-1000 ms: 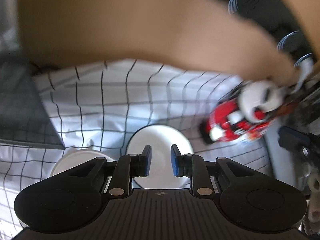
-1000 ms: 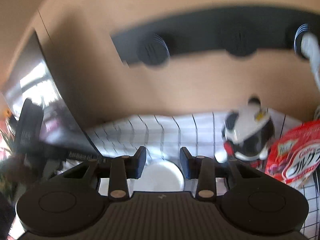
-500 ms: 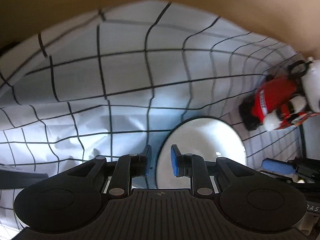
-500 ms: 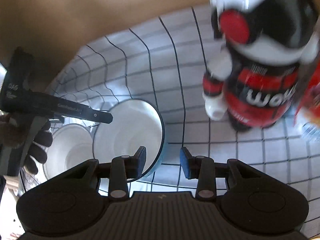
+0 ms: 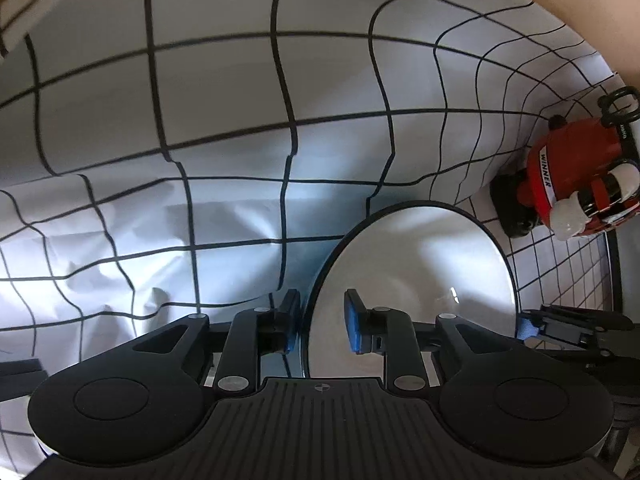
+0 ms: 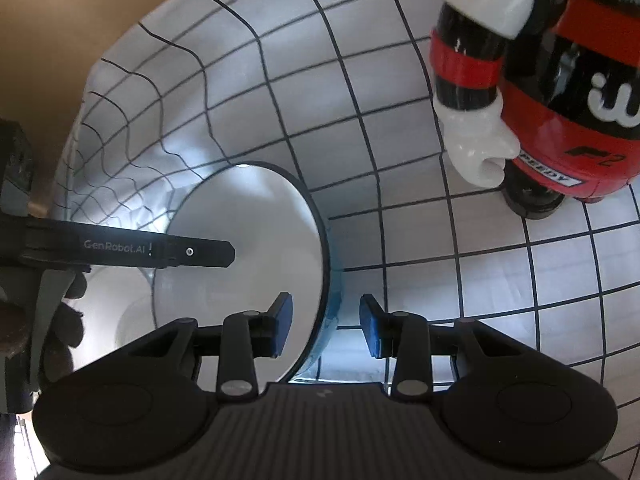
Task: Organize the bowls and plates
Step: 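Grip the blue enamel bowl rim with both tools, then lift the blue bowl with both tools and carry it toward the yellow-rimmed bowl, then lower the blue bowl into the yellow-rimmed bowl with both tools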
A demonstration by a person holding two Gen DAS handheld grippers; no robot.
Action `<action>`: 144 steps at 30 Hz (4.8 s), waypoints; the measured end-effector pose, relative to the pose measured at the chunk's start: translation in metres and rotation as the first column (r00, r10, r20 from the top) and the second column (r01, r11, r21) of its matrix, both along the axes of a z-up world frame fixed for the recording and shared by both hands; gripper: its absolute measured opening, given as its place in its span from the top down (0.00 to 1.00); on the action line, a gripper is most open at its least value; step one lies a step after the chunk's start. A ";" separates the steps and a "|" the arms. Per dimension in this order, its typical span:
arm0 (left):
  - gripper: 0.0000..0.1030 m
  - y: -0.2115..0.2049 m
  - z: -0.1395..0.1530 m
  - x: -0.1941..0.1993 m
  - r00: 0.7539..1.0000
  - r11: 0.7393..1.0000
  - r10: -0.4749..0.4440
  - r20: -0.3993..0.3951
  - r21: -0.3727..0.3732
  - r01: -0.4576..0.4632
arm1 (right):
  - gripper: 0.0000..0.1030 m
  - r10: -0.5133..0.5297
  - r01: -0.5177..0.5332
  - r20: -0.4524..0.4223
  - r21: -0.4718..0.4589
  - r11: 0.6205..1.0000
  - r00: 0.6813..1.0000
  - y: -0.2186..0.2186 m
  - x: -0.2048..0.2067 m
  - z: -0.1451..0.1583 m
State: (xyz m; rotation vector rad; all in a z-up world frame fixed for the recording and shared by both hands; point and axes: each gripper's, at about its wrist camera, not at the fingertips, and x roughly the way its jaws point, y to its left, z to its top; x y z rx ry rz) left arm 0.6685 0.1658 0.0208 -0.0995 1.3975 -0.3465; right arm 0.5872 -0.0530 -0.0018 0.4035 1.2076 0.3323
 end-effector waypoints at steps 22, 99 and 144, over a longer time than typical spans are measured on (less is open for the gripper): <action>0.74 -0.092 0.004 -0.048 0.996 0.996 -0.072 0.060 -0.055 0.075 | 0.78 0.001 -0.002 -0.005 -0.115 0.993 1.000 -0.076 -0.049 0.006; 0.81 -0.200 0.151 -0.200 0.930 0.941 -0.233 0.285 -0.175 0.289 | 0.75 -0.130 0.189 0.288 -0.187 0.964 0.949 -0.180 -0.205 0.161; 0.78 -0.273 0.031 -0.249 0.996 0.997 -0.059 0.067 -0.053 0.062 | 0.76 -0.051 0.069 0.128 -0.139 0.988 0.991 -0.258 -0.219 0.026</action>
